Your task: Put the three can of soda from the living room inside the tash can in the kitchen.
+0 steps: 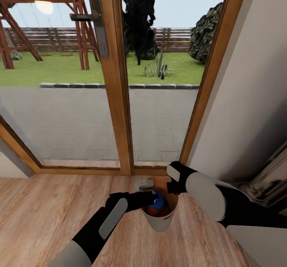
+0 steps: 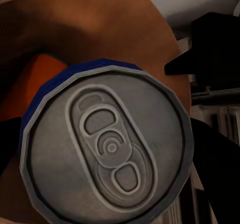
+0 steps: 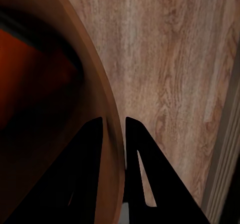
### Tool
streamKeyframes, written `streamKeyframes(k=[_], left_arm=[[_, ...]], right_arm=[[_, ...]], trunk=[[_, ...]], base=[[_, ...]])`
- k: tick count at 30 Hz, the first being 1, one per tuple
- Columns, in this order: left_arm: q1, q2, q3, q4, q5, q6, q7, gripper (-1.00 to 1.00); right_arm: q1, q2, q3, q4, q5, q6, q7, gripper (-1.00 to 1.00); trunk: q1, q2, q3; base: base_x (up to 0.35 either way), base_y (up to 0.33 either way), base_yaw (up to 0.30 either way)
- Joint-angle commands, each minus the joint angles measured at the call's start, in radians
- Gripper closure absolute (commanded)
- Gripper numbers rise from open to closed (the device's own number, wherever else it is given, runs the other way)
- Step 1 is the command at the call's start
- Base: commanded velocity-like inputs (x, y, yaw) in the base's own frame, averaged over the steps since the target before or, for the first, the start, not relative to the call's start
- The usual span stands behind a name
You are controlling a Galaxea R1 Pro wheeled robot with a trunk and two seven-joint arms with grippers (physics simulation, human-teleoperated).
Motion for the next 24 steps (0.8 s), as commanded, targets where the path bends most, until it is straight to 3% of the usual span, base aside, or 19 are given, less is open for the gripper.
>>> streamKeyframes(k=[1, 24], left_arm=[[0.000, -0.001, 0.000, 0.003, 0.000, -0.007, 0.000, 1.00], [0.000, -0.006, 0.000, 0.018, 0.002, -0.020, -0.002, 1.00]], right_arm=[[0.001, 0.000, -0.011, 0.000, -0.007, -0.004, 0.003, 1.00], [0.006, 0.000, -0.011, 0.000, -0.007, -0.004, 0.003, 1.00]], trunk=[[0.000, 0.000, 0.000], [0.000, 0.000, 0.000]], base=[[0.000, 0.000, 0.000], [0.000, 0.000, 0.000]])
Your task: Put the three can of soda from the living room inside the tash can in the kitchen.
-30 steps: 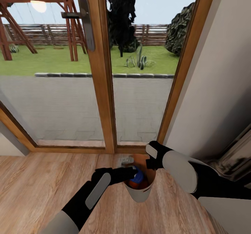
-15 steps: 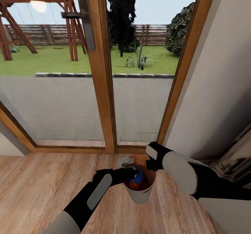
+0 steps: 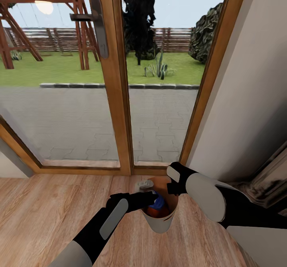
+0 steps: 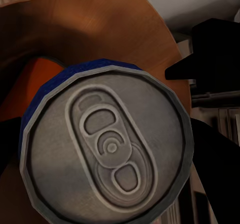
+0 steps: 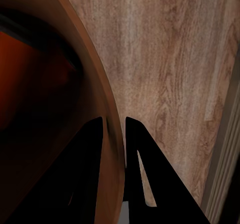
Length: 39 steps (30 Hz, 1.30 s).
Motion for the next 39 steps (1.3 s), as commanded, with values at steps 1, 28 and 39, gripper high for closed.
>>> streamKeyframes(k=[1, 28, 39], left_arm=[[0.000, 0.000, 0.000, 0.000, 0.000, 0.000, -0.001, 1.00], [0.002, 0.006, 0.001, -0.008, 0.003, 0.003, -0.008, 1.00], [0.002, 0.006, 0.002, -0.012, 0.005, 0.004, -0.008, 1.00]], right_arm=[[0.000, 0.000, -0.009, 0.000, -0.009, -0.003, 0.003, 1.00], [0.000, 0.000, -0.010, 0.000, -0.008, -0.003, 0.003, 1.00], [0.002, 0.000, -0.010, -0.001, -0.009, -0.003, 0.003, 1.00]], trunk=[[0.000, 0.000, 0.000], [0.000, 0.000, 0.000], [0.000, 0.000, 0.000]], base=[[0.000, 0.000, 0.000], [0.000, 0.000, 0.000], [0.000, 0.000, 0.000]])
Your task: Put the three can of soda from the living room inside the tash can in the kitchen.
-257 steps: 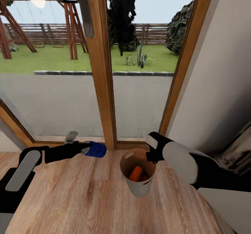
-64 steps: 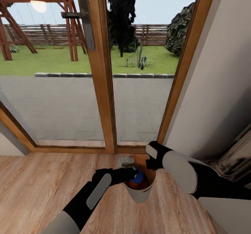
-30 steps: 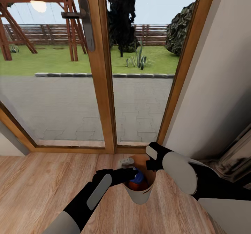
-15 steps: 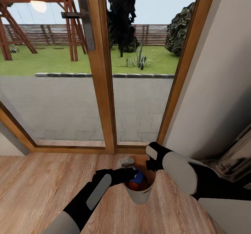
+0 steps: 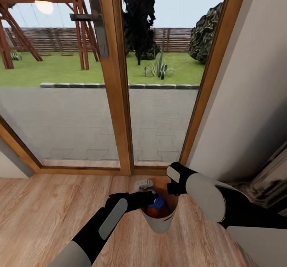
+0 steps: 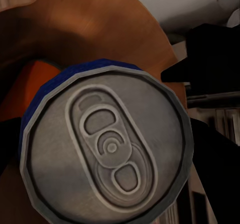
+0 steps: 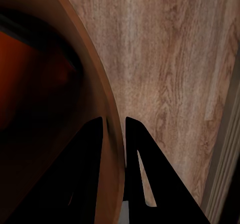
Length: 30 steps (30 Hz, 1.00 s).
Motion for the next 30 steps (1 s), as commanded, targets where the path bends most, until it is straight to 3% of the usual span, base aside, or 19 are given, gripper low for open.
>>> streamKeyframes(k=[1, 13, 14, 30], left_arm=[[0.000, 0.000, 0.000, 0.000, 0.000, 0.000, -0.001, 1.00], [0.000, 0.000, 0.000, -0.001, 0.000, 0.005, -0.001, 1.00], [0.000, 0.000, 0.000, -0.001, 0.000, 0.005, 0.001, -1.00], [0.000, -0.001, 0.002, -0.001, 0.009, 0.011, 0.027, -1.00]], right_arm=[[0.000, 0.000, -0.009, 0.000, -0.009, -0.003, 0.003, 1.00], [0.001, 0.000, -0.009, 0.001, -0.009, -0.003, 0.003, 1.00], [0.001, 0.000, -0.009, 0.001, -0.009, -0.003, 0.003, 1.00], [0.001, 0.000, -0.009, 0.000, -0.008, -0.003, 0.003, 1.00]], trunk=[[0.000, 0.000, 0.000], [0.000, 0.000, 0.000], [0.000, 0.000, 0.000], [0.000, 0.000, 0.000]], base=[[0.000, 0.000, 0.000], [0.000, 0.000, 0.000], [0.000, 0.000, 0.000], [0.000, 0.000, 0.000]])
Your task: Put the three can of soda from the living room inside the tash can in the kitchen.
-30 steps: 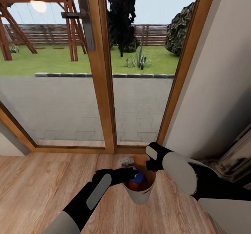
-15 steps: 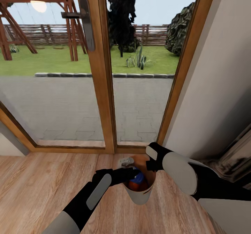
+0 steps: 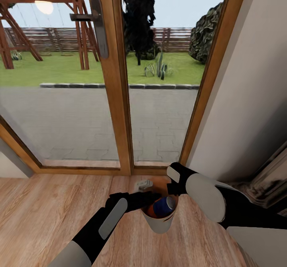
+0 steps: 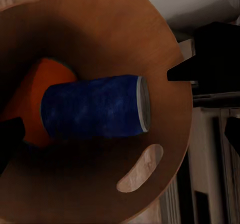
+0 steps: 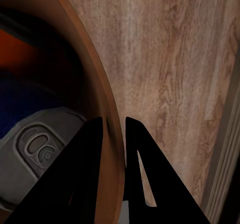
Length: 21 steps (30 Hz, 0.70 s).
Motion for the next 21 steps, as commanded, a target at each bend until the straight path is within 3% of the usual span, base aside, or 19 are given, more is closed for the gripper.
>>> streamKeyframes(k=[1, 13, 21], left_arm=[[0.000, 0.000, 0.000, 0.000, 0.000, 0.000, 0.000, -1.00], [0.001, 0.004, 0.006, -0.040, 0.002, 0.002, -0.004, -1.00], [0.002, 0.006, 0.010, -0.153, 0.004, 0.056, -0.002, -1.00]], right_arm=[[0.000, 0.000, -0.009, 0.000, -0.008, -0.003, 0.003, 1.00], [0.001, 0.000, -0.009, 0.000, -0.009, -0.003, 0.003, 1.00], [0.007, 0.000, -0.009, 0.000, -0.009, -0.004, 0.003, 1.00]], trunk=[[0.000, 0.000, 0.000], [0.000, 0.000, 0.000], [0.000, 0.000, 0.000]], base=[[0.000, 0.000, 0.000], [0.000, 0.000, 0.000], [0.000, 0.000, 0.000]])
